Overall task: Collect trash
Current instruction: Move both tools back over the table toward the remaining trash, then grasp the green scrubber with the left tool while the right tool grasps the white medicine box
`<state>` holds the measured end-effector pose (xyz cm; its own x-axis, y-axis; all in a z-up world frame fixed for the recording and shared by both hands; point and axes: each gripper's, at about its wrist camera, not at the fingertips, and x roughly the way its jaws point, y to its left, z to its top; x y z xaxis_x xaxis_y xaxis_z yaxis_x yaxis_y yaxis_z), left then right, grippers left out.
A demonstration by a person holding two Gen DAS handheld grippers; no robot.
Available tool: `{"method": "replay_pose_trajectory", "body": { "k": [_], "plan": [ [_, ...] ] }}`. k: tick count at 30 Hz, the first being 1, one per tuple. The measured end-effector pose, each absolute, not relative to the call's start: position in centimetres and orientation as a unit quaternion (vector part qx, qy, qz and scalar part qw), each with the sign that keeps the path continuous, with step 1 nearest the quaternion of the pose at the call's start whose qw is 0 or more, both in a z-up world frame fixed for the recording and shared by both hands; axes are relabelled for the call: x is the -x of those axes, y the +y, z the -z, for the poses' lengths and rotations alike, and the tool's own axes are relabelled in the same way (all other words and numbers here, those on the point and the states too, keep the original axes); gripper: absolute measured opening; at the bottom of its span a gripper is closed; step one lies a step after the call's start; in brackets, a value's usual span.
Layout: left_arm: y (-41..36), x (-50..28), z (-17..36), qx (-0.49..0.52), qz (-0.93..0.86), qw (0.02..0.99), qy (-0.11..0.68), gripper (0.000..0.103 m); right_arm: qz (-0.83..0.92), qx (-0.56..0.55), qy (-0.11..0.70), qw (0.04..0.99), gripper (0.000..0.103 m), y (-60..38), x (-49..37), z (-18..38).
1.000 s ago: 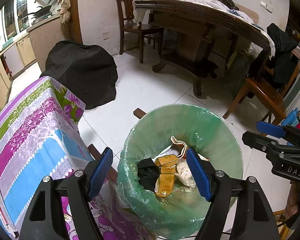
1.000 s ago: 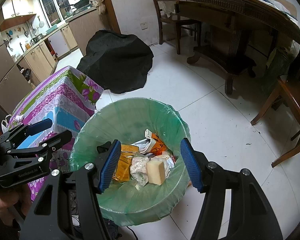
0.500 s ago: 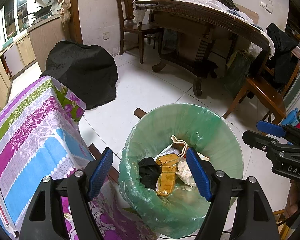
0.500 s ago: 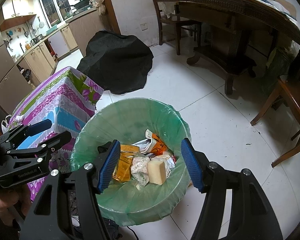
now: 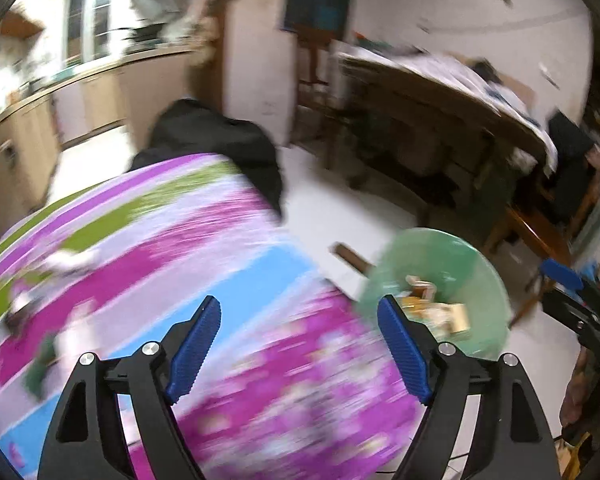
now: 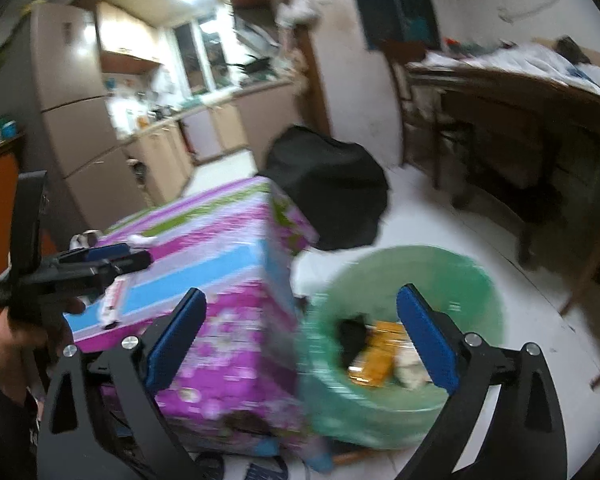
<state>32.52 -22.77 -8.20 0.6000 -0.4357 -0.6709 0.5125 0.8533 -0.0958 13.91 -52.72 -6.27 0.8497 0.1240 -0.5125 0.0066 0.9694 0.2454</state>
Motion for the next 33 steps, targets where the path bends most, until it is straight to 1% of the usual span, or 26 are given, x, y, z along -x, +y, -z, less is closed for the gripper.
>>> {"method": "replay_pose_trajectory", "body": {
  "k": [5, 7, 10, 15, 17, 20, 21, 22, 23, 24, 25, 26, 27, 28, 30, 33],
  "plan": [
    [-7.6, -33.8, 8.2, -0.022, 0.154, 0.920, 0.361, 0.086, -0.084, -0.132, 0.263, 0.952, 0.095, -47.5, -15.5, 6.8],
    [-2.6, -34.8, 8.8, -0.012, 0.115, 0.922, 0.369, 0.086, -0.103, -0.135, 0.278, 0.946, 0.095, -45.4, -16.6, 7.3],
    [2.5, -36.9, 10.8, -0.009, 0.099, 0.907, 0.408, 0.087, -0.143, -0.136, 0.313, 0.929, 0.095, -42.0, -18.1, 8.3],
    [3.1, -39.3, 13.2, -0.011, 0.147, 0.887, 0.437, 0.087, -0.210, -0.092, 0.351, 0.908, 0.094, -35.2, -20.5, 9.2],
    [2.4, -40.0, 13.8, -0.012, 0.163, 0.882, 0.442, 0.087, -0.226, -0.083, 0.359, 0.902, 0.090, -32.9, -21.4, 9.3],
    [0.4, -40.9, 14.9, -0.023, 0.185, 0.873, 0.450, 0.086, -0.240, -0.083, 0.366, 0.895, 0.089, -30.7, -22.4, 9.5],
    [0.0, -41.2, 15.5, -0.025, 0.191, 0.871, 0.451, 0.083, -0.243, -0.083, 0.367, 0.894, 0.089, -30.1, -22.6, 9.5],
    [-0.3, -41.4, 15.9, -0.028, 0.194, 0.869, 0.453, 0.075, -0.245, -0.083, 0.368, 0.893, 0.089, -29.7, -22.7, 9.6],
    [-0.7, -41.8, 16.4, -0.031, 0.197, 0.866, 0.459, 0.070, -0.246, -0.081, 0.369, 0.892, 0.089, -29.2, -22.9, 9.6],
    [-0.8, -42.1, 16.8, -0.032, 0.198, 0.864, 0.463, 0.059, -0.247, -0.079, 0.371, 0.892, 0.088, -28.9, -23.2, 9.7],
    [-0.9, -42.2, 17.0, -0.036, 0.195, 0.865, 0.461, 0.056, -0.248, -0.076, 0.373, 0.891, 0.087, -28.4, -23.4, 9.8],
    [-1.0, -42.2, 17.1, -0.040, 0.194, 0.866, 0.459, 0.054, -0.249, -0.072, 0.375, 0.890, 0.085, -28.3, -23.6, 9.9],
    [-1.1, -42.2, 17.1, -0.043, 0.192, 0.868, 0.456, 0.047, -0.249, -0.068, 0.376, 0.890, 0.083, -28.1, -23.6, 10.0],
    [-1.1, -42.1, 17.1, -0.045, 0.189, 0.870, 0.454, 0.039, -0.251, -0.066, 0.378, 0.889, 0.083, -27.7, -23.8, 10.0],
    [-0.8, -42.0, 17.2, -0.041, 0.183, 0.873, 0.450, 0.027, -0.254, -0.057, 0.381, 0.887, 0.077, -26.9, -24.5, 10.1],
    [0.3, -41.4, 17.2, -0.026, 0.176, 0.877, 0.447, 0.018, -0.259, -0.043, 0.391, 0.882, 0.071, -25.5, -25.9, 10.6]
  ]
}}
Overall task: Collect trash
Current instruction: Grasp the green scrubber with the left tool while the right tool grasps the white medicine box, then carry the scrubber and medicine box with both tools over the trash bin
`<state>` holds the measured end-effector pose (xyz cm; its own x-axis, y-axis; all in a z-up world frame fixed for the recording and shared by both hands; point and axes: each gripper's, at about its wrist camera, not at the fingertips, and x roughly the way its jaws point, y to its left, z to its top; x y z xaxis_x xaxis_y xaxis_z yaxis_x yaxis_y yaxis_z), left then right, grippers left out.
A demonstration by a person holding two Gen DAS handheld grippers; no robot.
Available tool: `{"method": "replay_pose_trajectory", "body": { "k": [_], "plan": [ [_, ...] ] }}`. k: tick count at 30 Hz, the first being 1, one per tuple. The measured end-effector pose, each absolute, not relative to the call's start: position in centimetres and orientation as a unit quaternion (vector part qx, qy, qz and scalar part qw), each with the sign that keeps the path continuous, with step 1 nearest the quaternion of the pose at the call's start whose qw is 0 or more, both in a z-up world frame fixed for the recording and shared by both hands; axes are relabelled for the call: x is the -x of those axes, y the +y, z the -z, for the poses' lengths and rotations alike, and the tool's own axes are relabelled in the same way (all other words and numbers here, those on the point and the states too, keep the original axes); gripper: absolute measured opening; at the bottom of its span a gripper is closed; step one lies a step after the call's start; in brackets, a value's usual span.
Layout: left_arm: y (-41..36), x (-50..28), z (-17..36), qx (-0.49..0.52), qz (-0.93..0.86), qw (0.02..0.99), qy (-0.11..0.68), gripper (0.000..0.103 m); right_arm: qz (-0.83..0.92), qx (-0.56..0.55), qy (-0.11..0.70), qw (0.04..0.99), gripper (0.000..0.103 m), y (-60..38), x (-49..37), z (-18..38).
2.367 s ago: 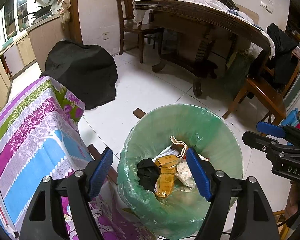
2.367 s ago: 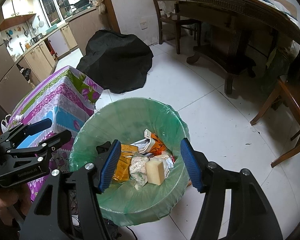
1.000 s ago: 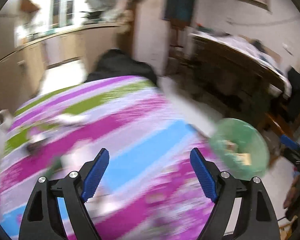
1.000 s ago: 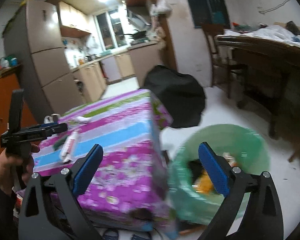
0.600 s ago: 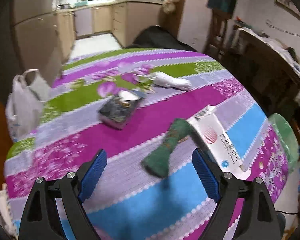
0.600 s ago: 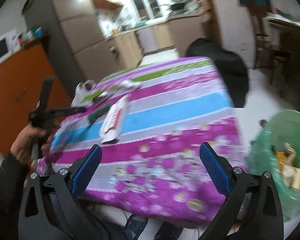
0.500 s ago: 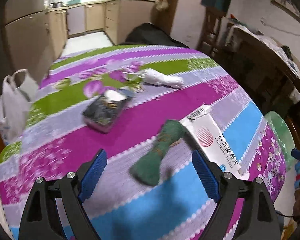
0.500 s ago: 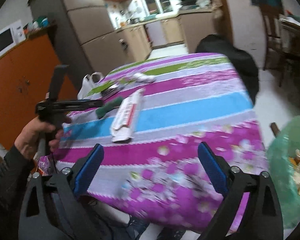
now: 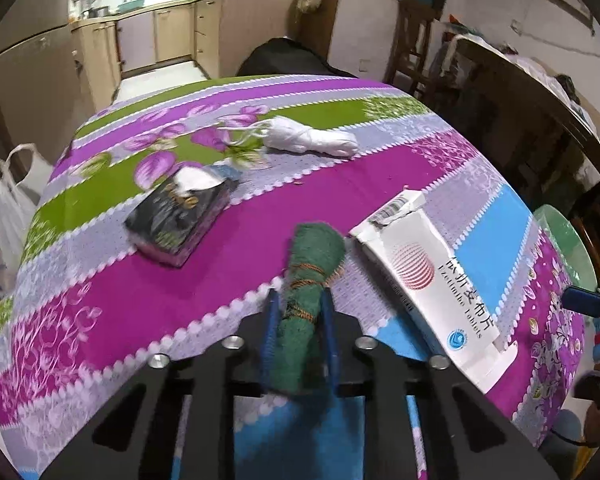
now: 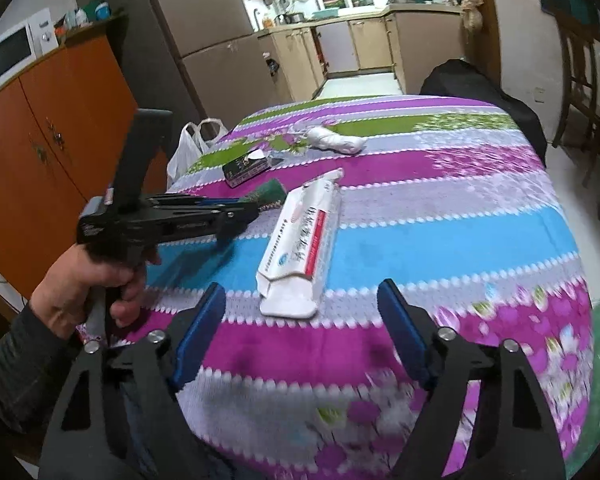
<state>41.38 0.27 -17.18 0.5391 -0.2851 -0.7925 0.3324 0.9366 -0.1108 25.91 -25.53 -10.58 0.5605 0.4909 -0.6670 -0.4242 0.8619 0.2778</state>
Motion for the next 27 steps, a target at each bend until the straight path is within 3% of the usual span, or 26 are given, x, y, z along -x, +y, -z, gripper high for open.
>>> {"method": "replay_pose_trajectory", "body": {
  "k": [6, 14, 16, 27],
  "plan": [
    [3.5, -40.1, 16.4, 0.020, 0.130, 0.892, 0.432, 0.017, -0.242, -0.018, 0.419, 0.875, 0.064, -22.2, -30.3, 12.5],
    [4.8, -38.9, 15.7, 0.047, 0.122, 0.896, 0.424, 0.017, -0.203, 0.011, 0.442, 0.874, 0.064, -19.3, -33.2, 13.7],
    [4.6, -38.7, 15.5, 0.051, 0.126, 0.897, 0.422, 0.017, -0.192, 0.022, 0.446, 0.874, 0.052, -18.8, -33.3, 14.0],
    [3.4, -37.1, 16.0, 0.066, 0.124, 0.898, 0.416, 0.017, -0.181, 0.016, 0.410, 0.894, 0.042, -19.9, -31.7, 12.8]
  ]
}}
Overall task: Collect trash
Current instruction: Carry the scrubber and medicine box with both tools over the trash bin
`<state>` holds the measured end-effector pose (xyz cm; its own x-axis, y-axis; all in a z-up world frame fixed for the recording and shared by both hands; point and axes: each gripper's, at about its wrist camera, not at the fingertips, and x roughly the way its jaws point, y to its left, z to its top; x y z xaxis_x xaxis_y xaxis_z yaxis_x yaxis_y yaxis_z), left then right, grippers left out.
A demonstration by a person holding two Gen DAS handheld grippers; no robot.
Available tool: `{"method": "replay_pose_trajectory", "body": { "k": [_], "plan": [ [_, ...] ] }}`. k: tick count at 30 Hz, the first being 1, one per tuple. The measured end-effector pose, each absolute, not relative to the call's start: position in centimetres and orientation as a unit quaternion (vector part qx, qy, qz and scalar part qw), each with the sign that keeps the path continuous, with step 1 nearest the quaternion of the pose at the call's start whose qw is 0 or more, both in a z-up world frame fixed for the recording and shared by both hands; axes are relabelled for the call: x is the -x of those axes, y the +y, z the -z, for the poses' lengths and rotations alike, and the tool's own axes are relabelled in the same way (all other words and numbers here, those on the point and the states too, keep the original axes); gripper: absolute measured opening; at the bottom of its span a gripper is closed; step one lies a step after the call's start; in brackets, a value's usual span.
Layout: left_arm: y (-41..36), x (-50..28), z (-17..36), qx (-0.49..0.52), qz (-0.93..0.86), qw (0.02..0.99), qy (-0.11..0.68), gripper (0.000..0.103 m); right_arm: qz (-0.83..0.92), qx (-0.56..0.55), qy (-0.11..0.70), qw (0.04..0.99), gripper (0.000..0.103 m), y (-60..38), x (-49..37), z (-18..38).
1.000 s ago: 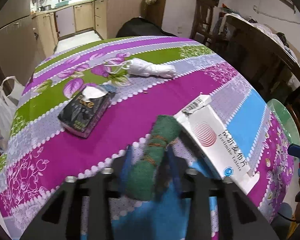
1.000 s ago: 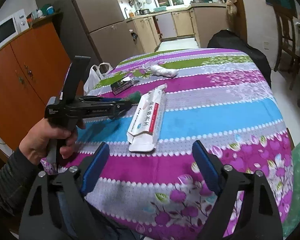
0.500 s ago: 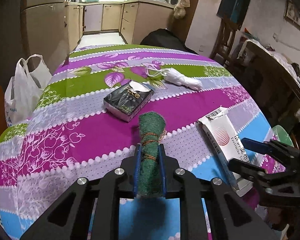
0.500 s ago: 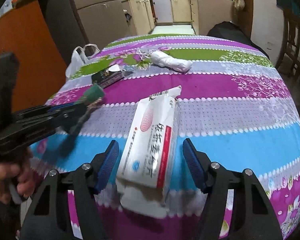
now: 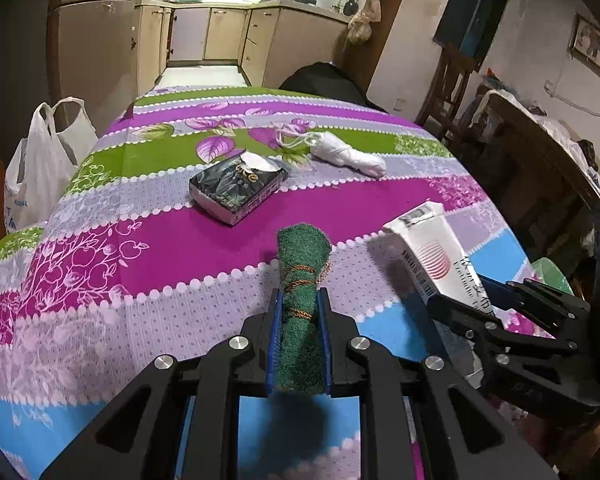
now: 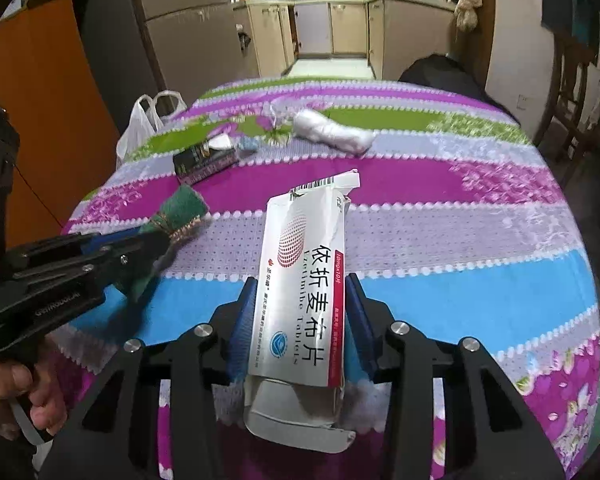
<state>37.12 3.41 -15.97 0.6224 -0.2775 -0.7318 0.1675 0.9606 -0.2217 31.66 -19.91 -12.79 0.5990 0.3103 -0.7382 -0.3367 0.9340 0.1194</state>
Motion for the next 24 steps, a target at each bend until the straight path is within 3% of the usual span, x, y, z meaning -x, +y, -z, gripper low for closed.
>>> {"method": "replay_pose_trajectory", "body": {
  "k": [15, 24],
  "plan": [
    [-2.9, -29.5, 6.0, 0.046, 0.145, 0.943, 0.296, 0.017, -0.126, 0.005, 0.279, 0.952, 0.042, -27.9, -23.5, 4.4],
    [-9.9, -27.5, 3.5, 0.026, 0.186, 0.941, 0.283, 0.018, -0.081, -0.011, 0.247, 0.965, 0.043, -35.3, -19.8, 1.3]
  ]
}}
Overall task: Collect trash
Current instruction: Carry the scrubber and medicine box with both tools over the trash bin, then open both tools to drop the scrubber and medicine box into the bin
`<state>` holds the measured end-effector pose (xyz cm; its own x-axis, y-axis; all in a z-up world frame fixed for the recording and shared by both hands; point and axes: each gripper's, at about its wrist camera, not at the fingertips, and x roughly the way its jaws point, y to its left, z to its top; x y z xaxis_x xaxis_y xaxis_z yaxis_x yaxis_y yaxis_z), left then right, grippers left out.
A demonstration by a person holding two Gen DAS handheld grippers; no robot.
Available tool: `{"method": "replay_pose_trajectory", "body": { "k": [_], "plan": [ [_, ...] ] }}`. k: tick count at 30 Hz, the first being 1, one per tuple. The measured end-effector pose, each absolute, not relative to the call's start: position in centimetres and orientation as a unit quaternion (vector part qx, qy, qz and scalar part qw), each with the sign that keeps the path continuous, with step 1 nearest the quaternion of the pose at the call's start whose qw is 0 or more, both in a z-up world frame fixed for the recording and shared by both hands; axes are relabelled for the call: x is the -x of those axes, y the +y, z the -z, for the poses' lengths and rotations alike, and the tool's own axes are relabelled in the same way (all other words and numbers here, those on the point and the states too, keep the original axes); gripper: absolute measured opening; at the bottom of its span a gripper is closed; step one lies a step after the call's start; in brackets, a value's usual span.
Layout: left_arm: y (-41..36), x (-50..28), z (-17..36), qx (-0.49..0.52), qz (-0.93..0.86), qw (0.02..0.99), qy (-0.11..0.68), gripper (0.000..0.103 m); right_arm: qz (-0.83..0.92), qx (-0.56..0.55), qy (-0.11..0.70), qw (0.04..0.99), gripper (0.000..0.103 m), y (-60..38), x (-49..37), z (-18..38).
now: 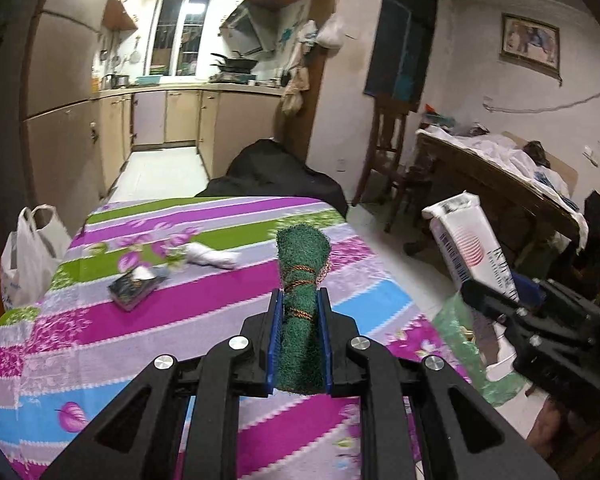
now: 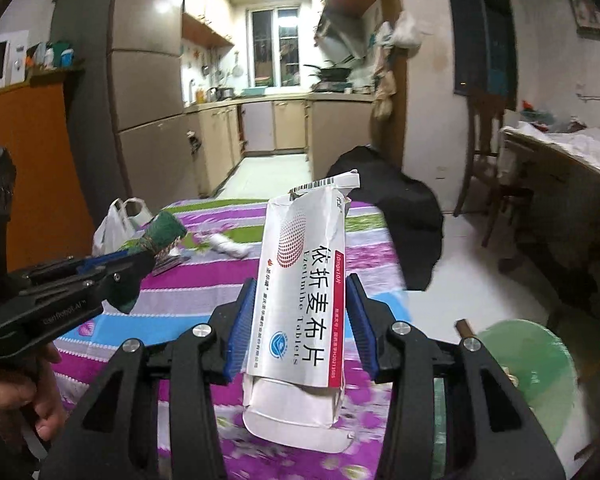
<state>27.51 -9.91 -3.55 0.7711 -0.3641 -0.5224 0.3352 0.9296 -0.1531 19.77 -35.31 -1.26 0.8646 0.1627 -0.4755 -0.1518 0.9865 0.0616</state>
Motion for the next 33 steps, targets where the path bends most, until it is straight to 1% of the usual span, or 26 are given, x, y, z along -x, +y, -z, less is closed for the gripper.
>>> {"method": "replay_pose_trajectory", "body": {
  "k": [8, 20, 28, 33],
  "plan": [
    [-16.8, -26.6, 2.1, 0.006, 0.227, 0.934, 0.277, 0.018, -0.020, -0.024, 0.240, 0.970, 0.044, -43.1, -17.9, -0.2],
    [-30.2, -27.7, 0.0, -0.022, 0.311, 0.904, 0.292, 0.018, 0.041, -0.060, 0.279, 0.958, 0.045, -53.1, -16.6, 0.2],
    [-39.1, -29.9, 2.0, -0.042, 0.347, 0.875, 0.336, 0.018, 0.043, -0.096, 0.337, 0.936, 0.045, -59.3, -18.2, 1.3],
    [-43.6, -31.4, 4.5, -0.058, 0.361, 0.855, 0.367, 0.018, 0.050, -0.109, 0.376, 0.919, 0.045, -62.1, -19.3, 3.7]
  ]
}}
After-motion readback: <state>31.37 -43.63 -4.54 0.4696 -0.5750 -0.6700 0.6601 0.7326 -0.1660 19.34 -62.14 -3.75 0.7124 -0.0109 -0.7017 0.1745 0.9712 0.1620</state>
